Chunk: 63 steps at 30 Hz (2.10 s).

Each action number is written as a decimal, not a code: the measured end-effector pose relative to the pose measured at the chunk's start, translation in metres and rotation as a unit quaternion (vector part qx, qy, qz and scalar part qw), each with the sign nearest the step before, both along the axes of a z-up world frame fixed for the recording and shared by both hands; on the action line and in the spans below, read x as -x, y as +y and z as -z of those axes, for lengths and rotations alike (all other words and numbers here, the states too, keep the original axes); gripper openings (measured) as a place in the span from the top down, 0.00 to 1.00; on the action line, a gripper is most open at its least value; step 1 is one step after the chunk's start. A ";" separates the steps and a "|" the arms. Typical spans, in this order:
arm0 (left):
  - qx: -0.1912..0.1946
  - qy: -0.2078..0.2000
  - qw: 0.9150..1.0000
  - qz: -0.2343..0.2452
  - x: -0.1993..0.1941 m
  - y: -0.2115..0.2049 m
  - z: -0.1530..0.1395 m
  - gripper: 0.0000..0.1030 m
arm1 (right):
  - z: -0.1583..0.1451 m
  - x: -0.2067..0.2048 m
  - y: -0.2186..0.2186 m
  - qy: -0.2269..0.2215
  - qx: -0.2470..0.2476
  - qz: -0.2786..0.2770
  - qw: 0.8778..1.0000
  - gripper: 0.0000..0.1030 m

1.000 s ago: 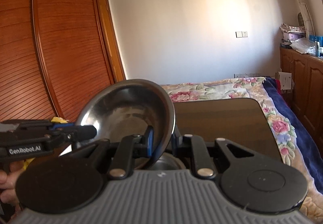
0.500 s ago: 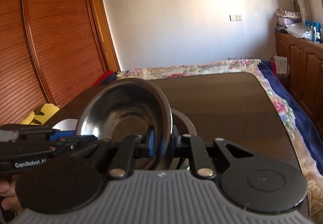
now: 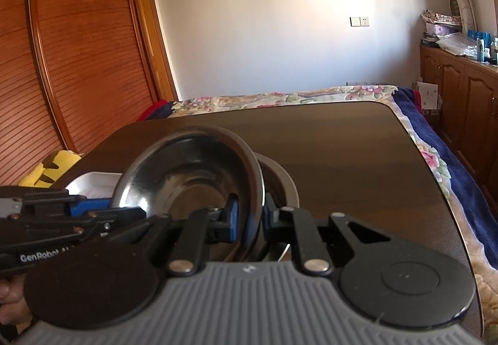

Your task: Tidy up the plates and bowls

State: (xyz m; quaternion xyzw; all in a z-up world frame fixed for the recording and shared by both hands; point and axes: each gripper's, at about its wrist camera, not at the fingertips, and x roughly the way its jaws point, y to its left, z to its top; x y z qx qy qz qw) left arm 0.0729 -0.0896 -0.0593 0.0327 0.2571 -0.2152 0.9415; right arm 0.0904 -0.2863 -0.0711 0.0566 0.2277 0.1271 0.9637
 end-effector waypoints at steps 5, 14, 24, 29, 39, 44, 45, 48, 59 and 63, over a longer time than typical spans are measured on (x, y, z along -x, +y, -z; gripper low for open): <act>0.001 0.000 1.000 -0.003 0.000 -0.001 0.001 0.79 | -0.002 -0.002 0.001 -0.002 0.015 0.004 1.000 0.84; 0.012 -0.004 1.000 -0.014 0.004 0.002 -0.001 0.79 | -0.001 -0.003 0.006 -0.006 0.037 0.005 0.999 0.84; 0.019 -0.025 0.999 -0.020 0.013 0.001 -0.004 0.78 | -0.007 0.003 0.006 -0.028 0.040 0.009 0.999 0.83; 0.024 -0.040 0.998 -0.030 0.015 0.003 -0.010 0.61 | -0.013 0.011 0.005 -0.049 0.041 0.012 0.998 0.83; 0.021 -0.064 0.997 -0.047 0.016 0.005 -0.006 0.15 | -0.010 0.015 -0.003 -0.070 0.027 0.027 0.997 0.45; 0.027 -0.060 0.997 -0.047 0.013 0.007 0.001 0.08 | -0.003 0.010 -0.004 -0.074 0.034 0.036 0.996 0.26; 0.028 -0.059 0.997 -0.047 0.012 0.007 0.002 0.08 | -0.001 0.009 -0.004 -0.076 0.037 0.038 0.996 0.23; 0.031 -0.050 0.997 -0.044 0.010 0.007 0.007 0.08 | 0.006 0.005 -0.006 -0.077 0.037 0.045 0.995 0.16; 0.036 -0.042 0.997 -0.046 0.003 0.009 0.011 0.13 | 0.019 0.001 -0.010 -0.071 0.023 0.045 0.996 0.11; 0.030 -0.031 0.998 -0.035 -0.001 0.006 0.013 0.27 | 0.019 0.000 -0.012 -0.065 0.008 0.038 0.997 0.12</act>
